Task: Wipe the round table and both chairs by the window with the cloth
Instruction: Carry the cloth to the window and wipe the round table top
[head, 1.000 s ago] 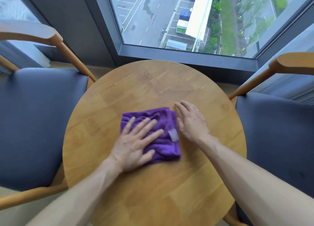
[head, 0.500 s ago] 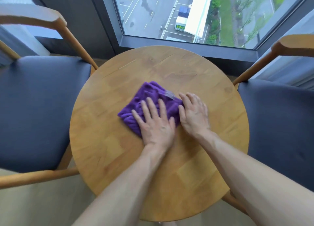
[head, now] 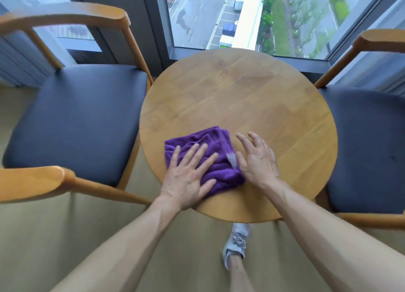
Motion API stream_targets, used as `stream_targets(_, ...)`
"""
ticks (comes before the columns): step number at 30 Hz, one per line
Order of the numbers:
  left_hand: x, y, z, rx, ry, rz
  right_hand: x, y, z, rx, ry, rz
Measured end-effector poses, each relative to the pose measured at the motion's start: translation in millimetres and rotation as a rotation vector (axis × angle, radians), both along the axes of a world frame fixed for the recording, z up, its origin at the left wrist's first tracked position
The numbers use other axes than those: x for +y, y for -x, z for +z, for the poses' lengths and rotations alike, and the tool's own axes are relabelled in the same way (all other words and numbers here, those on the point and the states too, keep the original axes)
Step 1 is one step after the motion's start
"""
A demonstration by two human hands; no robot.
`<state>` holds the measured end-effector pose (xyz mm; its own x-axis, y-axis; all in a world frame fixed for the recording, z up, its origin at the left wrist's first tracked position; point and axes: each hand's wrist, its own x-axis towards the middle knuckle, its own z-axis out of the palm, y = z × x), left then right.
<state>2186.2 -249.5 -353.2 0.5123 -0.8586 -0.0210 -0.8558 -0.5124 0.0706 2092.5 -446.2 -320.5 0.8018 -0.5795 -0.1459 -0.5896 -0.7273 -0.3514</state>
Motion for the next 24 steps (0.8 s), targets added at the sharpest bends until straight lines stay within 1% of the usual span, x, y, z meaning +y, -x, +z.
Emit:
stream_targets(2,28.1,-4.1,-0.3,0.011,-0.017,0.142,22.6,6.0,-0.6,0.001,-0.021,-0.004)
stream_targets(4,39.4,9.1,-0.9,0.029,-0.015,0.287,38.6,13.4,-1.4,-0.001,-0.039,-0.013)
stream_targets(7,27.0,47.8,-1.7,0.063,0.012,0.457,50.6,27.0,-0.9,-0.031,-0.047,-0.039)
stream_targets(9,8.3,76.3,-0.2,0.089,0.030,0.485,51.1,37.1,1.2,-0.051,-0.037,-0.061)
stream_targets(11,-15.2,103.3,3.9,0.127,0.034,0.425,46.4,49.6,5.3,-0.063,-0.003,-0.091)
stream_targets(14,-57.9,134.4,8.8,0.188,0.030,0.261,32.5,72.4,13.5,-0.083,0.057,-0.162)
stream_targets(17,-107.7,150.6,11.1,0.277,-0.082,0.093,12.9,98.4,19.0,-0.129,0.124,-0.290)
stream_targets(19,-136.4,153.4,18.4,0.274,-0.119,-0.026,-0.5,116.8,20.1,-0.151,0.155,-0.421)
stream_targets(21,-157.4,150.4,26.2,0.247,-0.082,-0.172,-9.5,133.1,20.1,-0.177,0.105,-0.588)
stream_targets(22,-165.5,145.6,29.3,0.268,-0.031,-0.228,-11.7,139.9,19.3,-0.196,0.067,-0.670)
stream_targets(24,-175.5,128.8,34.6,0.417,0.089,-0.290,-8.4,148.3,15.7,-0.218,0.008,-0.772)
